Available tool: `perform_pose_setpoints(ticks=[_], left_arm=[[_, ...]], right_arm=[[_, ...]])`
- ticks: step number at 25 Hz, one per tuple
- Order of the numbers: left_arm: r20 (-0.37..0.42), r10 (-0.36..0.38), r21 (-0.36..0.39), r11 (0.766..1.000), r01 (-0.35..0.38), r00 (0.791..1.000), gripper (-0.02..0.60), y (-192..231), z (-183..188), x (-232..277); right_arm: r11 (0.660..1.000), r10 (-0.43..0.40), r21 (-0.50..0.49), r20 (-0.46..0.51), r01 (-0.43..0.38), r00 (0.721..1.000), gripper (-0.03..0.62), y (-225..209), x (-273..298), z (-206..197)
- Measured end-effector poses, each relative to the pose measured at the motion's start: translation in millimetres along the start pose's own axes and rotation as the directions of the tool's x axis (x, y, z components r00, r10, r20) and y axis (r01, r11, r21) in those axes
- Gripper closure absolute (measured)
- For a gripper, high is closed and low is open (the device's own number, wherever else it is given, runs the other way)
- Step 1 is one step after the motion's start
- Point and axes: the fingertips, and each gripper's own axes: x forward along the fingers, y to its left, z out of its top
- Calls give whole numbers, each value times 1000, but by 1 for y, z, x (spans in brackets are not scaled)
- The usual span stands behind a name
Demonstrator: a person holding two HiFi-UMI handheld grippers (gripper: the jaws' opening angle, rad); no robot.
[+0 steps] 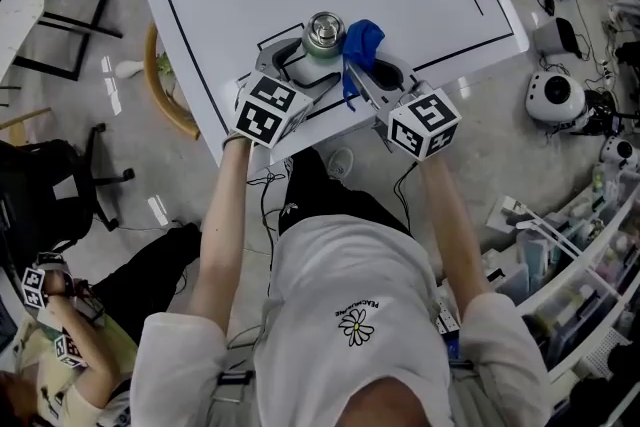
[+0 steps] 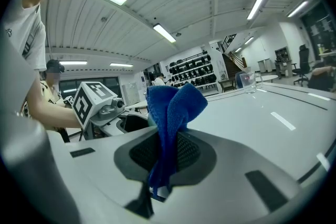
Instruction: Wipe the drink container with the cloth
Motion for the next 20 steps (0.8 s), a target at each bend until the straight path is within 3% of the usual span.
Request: perform_pose_setpoints(ticks=[9,14,20], left_arm=[[-6,-10,-56,998,10,1000,216,-21,-18,-18],[-4,-33,-36,999,33,999,216,-33,-20,-20],[39,22,-52,998,-20,999,216,-1,-8,-25]], right_arm=[[1000,-2,-12,-12,2,1000,551,15,5,-6],[1000,7,-9,-15,-7,1000,551,24,2,-10],[1000,-5,-14,-18,5,1000,551,21,1,-10]])
